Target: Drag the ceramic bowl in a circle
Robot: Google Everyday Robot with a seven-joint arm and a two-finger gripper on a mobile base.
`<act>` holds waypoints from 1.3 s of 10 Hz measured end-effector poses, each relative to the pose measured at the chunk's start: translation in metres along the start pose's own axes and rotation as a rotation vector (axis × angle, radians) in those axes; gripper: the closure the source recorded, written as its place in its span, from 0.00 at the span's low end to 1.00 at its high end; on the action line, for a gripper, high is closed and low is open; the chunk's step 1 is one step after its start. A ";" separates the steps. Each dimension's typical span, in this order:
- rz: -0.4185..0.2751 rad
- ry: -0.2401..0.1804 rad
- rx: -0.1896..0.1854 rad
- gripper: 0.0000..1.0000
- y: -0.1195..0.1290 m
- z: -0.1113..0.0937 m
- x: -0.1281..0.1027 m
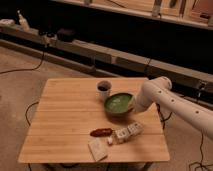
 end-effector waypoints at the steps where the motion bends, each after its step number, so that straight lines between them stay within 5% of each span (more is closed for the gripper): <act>1: -0.029 -0.021 -0.015 1.00 -0.008 0.011 -0.011; 4: -0.187 -0.115 -0.066 1.00 -0.026 0.034 -0.071; 7: -0.270 -0.150 -0.148 1.00 -0.003 0.023 -0.094; 10: -0.239 -0.174 -0.245 1.00 0.046 0.005 -0.095; 13: -0.076 -0.161 -0.289 1.00 0.095 -0.017 -0.072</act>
